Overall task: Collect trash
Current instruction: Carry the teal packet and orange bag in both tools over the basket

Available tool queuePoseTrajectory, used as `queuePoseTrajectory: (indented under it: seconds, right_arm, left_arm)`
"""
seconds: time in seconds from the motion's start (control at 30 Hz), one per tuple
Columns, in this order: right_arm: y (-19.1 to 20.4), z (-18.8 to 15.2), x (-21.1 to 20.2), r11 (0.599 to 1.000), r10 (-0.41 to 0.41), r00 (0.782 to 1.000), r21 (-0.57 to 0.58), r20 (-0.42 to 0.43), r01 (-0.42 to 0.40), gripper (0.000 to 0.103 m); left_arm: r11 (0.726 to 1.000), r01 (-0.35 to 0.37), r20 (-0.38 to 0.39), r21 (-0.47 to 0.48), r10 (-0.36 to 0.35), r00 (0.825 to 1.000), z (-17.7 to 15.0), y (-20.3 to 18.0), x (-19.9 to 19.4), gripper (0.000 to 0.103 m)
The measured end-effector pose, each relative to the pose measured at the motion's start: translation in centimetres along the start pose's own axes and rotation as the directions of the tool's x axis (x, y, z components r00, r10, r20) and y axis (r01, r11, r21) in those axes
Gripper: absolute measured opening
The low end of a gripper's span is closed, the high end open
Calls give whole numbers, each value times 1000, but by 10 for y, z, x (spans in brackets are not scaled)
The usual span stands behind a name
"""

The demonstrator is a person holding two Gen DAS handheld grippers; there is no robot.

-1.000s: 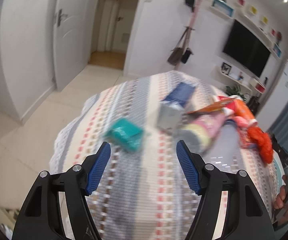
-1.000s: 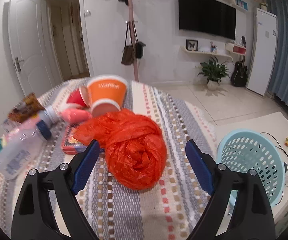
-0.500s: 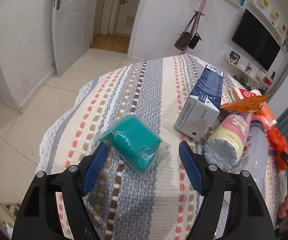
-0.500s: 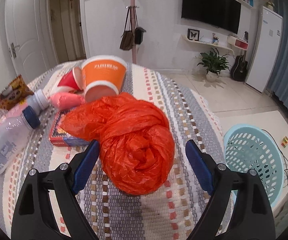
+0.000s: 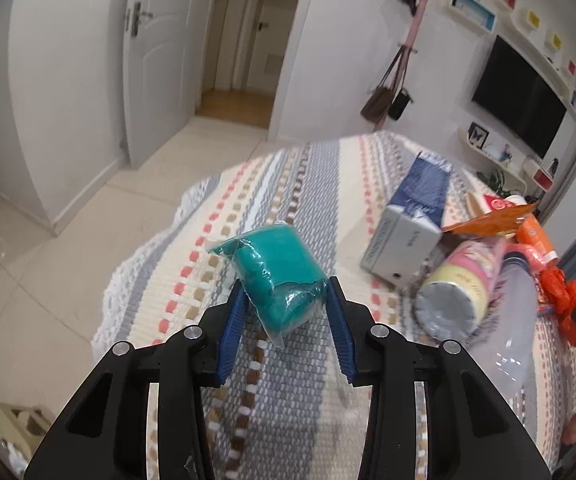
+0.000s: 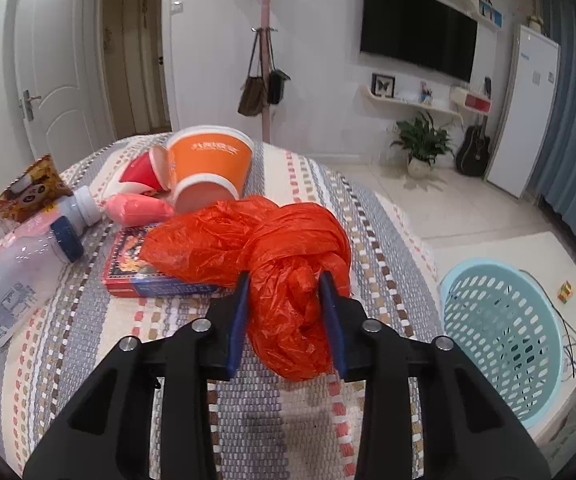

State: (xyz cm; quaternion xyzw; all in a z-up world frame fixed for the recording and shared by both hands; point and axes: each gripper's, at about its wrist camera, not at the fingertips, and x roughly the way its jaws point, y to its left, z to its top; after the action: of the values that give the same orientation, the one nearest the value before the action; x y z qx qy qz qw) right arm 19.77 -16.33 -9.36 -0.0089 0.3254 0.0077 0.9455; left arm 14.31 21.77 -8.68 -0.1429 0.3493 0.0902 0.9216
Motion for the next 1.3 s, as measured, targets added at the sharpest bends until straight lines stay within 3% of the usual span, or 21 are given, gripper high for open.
queuePoseTrajectory:
  seconds: [0.13, 0.37, 0.53, 0.73, 1.03, 1.3]
  right_arm:
    - [6, -4, -17, 999, 25, 998, -31, 61, -23, 25]
    - [-8, -16, -54, 998, 53, 992, 23, 114, -56, 25]
    - [-25, -17, -83, 999, 24, 986, 34, 165, -30, 25]
    - [-64, -17, -111, 995, -44, 978, 96, 205, 24, 25]
    - [-136, -32, -134, 967, -176, 962, 217, 208, 130, 25]
    - [-203, -58, -121, 905, -288, 952, 355, 101, 236, 25]
  left_arm:
    - [999, 32, 56, 21, -33, 998, -1, -9, -25, 38]
    - [985, 109, 150, 131, -128, 980, 1, -54, -70, 38]
    - [961, 198, 158, 195, -230, 960, -1, -99, -84, 38]
    - [910, 301, 122, 286, -346, 930, -9, -164, -91, 38]
    - [792, 414, 41, 449, -481, 876, -33, -281, -96, 38]
    - [646, 520, -97, 559, -572, 815, -68, -387, -84, 37]
